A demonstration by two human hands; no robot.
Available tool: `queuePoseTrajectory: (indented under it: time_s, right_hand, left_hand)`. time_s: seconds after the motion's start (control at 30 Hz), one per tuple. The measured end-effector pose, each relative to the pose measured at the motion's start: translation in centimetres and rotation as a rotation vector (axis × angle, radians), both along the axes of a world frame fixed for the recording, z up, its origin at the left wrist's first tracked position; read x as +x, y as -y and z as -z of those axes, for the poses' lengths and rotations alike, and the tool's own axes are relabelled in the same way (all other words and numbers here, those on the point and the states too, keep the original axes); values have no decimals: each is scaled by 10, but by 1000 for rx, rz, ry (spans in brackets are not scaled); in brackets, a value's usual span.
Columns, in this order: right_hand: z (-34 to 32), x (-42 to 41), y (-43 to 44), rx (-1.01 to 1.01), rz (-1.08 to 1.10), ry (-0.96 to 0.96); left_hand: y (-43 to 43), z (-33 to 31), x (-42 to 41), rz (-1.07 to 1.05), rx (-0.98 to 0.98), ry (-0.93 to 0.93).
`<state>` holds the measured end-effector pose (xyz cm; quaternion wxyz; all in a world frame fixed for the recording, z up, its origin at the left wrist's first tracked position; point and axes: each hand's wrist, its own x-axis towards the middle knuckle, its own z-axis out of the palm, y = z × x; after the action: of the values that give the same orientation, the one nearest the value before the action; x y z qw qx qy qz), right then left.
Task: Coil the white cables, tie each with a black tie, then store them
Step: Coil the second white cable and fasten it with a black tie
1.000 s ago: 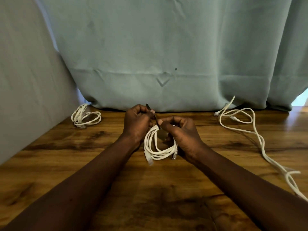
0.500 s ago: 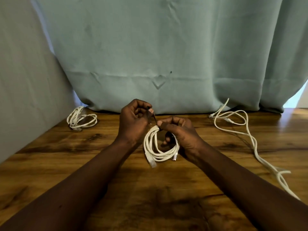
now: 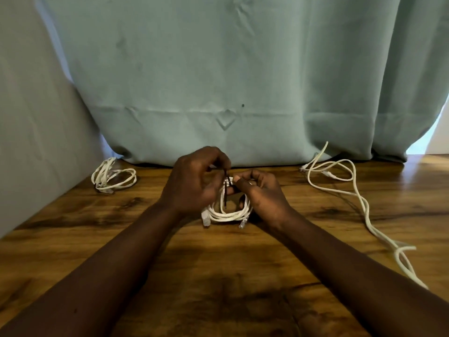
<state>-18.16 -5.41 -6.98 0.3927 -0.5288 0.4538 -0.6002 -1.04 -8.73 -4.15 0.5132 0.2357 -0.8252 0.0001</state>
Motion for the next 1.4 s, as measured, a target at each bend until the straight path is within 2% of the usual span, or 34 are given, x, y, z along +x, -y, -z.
queuePoseTrajectory:
  time_s: [0.07,0.13,0.3,0.53,0.63,0.73,0.83,0.97,1.03,1.13,1.2,1.4]
  right_hand:
    - [-2,-2,0,38,-6,87]
    - [-3,-4,-1,50,-8,132]
    - [-3,-4,0,54,12,113]
    - [-2,-3,-1,40,14,31]
    - [-1,-3,1,27,32,9]
    - [1,-4,2,8,61,-21]
    - [2,-3,2,-37,99,-137]
    - [5,-1,1,-40,77,-183]
    - [5,-2,1,-48,84,-210]
    - [4,-4,0,-65,79,-214]
    - [4,-4,1,-63,49,-166]
    - [0,-5,-3,-74,-20,-57]
  left_hand:
    - [2,-5,3,-83,-175,242]
    - [3,-7,2,-109,-214,319]
    - [5,-4,6,32,0,211]
    - [3,4,2,-6,326,66]
    - [3,3,-2,-13,442,-60]
    - [4,-1,-3,109,678,-316]
    - [5,-3,-5,250,916,-567]
    - [1,-1,-7,408,1123,-666]
    - [0,0,-6,366,1058,-573]
    - [5,3,-1,164,649,-182]
    - [7,5,1,77,479,-13]
    - [10,6,5,-91,338,83]
